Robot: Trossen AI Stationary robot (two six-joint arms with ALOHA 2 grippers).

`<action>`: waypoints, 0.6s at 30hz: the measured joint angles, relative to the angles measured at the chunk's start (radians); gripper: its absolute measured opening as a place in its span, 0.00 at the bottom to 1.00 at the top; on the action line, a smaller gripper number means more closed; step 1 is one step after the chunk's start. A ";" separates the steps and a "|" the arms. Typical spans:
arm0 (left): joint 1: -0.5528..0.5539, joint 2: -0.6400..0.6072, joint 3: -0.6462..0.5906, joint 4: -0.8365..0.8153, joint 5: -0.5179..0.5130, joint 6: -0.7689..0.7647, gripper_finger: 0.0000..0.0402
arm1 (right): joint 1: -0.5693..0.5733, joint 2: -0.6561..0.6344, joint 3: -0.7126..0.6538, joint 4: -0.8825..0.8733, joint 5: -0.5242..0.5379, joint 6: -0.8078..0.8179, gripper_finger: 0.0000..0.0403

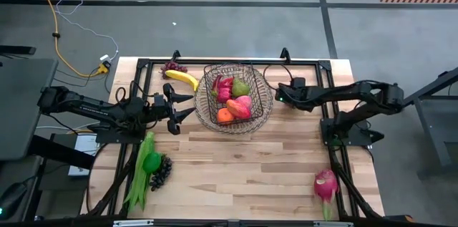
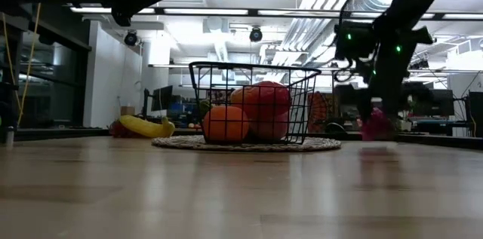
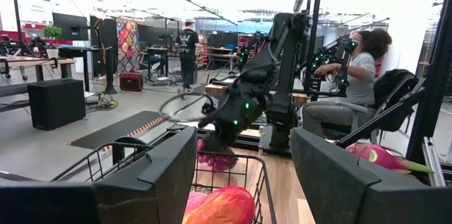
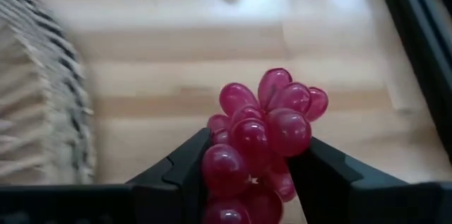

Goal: Build produce basket
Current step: Put the top right purple grapes into the black wire basket

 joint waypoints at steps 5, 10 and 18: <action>0.000 0.000 0.000 0.000 0.000 0.000 0.54 | 0.000 -0.065 0.061 -0.004 0.023 -0.101 0.41; 0.000 0.000 0.000 0.000 0.000 0.000 0.54 | 0.000 -0.126 0.154 0.000 0.031 -0.249 0.41; 0.000 0.000 0.000 0.000 0.000 0.000 0.54 | 0.000 -0.168 0.322 0.078 -0.132 -0.619 0.41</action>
